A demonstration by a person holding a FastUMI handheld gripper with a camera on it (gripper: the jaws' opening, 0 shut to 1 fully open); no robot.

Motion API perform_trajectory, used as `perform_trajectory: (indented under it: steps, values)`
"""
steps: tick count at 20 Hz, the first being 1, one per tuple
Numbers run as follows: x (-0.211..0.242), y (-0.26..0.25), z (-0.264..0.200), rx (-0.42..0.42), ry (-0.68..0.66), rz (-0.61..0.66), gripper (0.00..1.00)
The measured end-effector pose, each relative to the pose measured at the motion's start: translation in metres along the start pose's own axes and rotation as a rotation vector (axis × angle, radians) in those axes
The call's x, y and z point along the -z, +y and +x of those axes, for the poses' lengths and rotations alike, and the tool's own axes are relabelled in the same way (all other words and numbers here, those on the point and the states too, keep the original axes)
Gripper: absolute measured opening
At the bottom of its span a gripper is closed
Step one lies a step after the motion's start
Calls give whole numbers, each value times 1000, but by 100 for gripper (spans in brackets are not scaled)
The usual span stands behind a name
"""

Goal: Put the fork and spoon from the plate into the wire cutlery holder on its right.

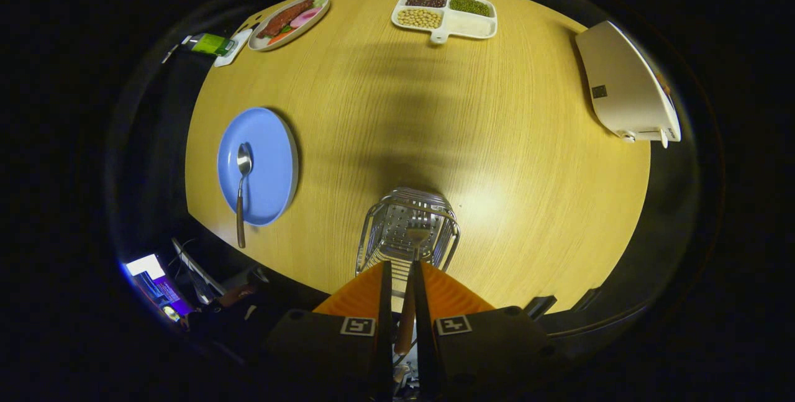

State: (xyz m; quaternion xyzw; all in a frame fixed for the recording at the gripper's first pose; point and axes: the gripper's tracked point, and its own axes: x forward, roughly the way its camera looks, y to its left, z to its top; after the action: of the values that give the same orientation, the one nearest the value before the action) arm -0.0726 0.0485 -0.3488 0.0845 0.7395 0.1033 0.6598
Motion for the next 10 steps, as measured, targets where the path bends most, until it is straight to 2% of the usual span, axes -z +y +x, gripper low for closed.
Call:
perform_trajectory:
  steps: [2, 6, 10]
  values:
    - [-1, 15, -13, -46, -57, 22, 25]
    - [-9, 46, -40, -103, -173, 1, 42]
    - [-13, 99, -58, -187, -262, -4, 43]
